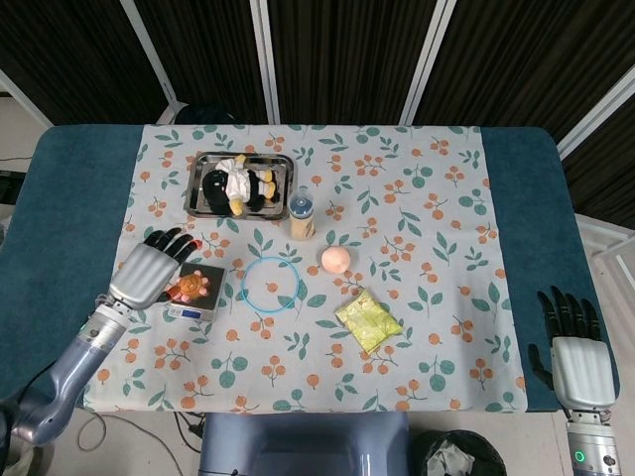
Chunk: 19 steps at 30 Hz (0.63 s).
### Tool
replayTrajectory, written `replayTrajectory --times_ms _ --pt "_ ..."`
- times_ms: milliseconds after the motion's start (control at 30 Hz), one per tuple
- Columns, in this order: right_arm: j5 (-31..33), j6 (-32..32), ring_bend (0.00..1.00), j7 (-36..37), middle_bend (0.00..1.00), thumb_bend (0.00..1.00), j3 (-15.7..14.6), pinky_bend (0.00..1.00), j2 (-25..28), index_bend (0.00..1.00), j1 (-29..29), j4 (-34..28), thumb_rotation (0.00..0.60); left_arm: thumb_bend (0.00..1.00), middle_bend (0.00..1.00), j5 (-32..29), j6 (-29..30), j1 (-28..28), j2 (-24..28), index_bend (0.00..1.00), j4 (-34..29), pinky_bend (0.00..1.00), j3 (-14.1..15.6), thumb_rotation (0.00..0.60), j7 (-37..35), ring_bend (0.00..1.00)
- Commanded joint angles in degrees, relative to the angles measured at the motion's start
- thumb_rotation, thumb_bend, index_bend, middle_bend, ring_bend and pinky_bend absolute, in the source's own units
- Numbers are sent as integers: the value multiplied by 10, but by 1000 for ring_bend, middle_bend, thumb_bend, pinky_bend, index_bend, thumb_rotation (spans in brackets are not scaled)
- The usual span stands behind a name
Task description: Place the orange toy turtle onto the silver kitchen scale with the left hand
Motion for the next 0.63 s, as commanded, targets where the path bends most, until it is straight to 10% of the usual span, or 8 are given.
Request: replayTrajectory --times_ms 33,633 --pt "-2 3 14 2 0 501 0 0 1 6 -1 -1 600 124 139 63 130 75 37 154 -41 212 13 600 -34 88" --pt "-10 19 14 8 0 501 2 0 5 6 -7 -4 600 46 78 65 233 218 107 102 53 133 77 600 -231 47"
